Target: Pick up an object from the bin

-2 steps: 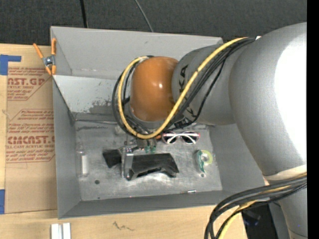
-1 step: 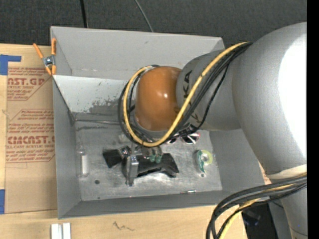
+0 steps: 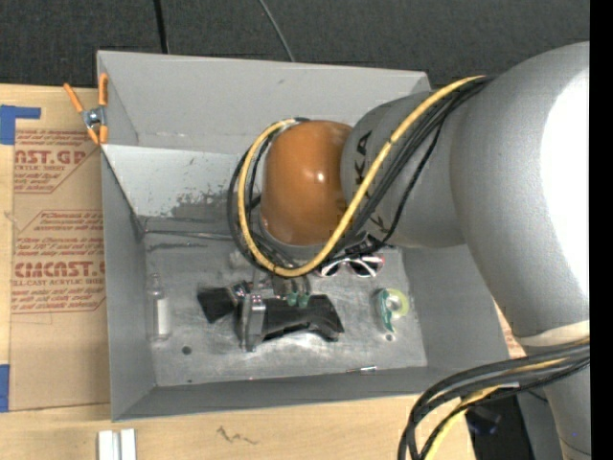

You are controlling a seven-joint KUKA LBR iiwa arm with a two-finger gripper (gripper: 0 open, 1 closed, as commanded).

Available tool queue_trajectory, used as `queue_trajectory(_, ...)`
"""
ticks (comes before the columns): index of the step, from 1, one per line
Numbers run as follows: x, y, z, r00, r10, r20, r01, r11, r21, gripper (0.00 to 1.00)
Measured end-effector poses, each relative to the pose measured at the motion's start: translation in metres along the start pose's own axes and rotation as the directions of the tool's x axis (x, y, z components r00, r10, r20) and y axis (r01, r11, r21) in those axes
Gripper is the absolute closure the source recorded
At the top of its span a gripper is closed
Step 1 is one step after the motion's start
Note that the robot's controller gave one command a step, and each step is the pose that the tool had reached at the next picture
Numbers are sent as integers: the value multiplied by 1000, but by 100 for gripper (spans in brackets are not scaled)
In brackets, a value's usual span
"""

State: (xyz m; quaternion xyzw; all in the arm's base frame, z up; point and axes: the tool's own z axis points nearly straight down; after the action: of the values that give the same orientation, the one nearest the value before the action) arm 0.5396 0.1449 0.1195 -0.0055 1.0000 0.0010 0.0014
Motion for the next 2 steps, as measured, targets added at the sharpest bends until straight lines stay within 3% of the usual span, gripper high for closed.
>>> queue_trajectory(1,-13,-3,51,996,87,-1,-87,996,0,0)
queue_trajectory(2,-4,-8,47,986,165,7,-164,986,-4,100)
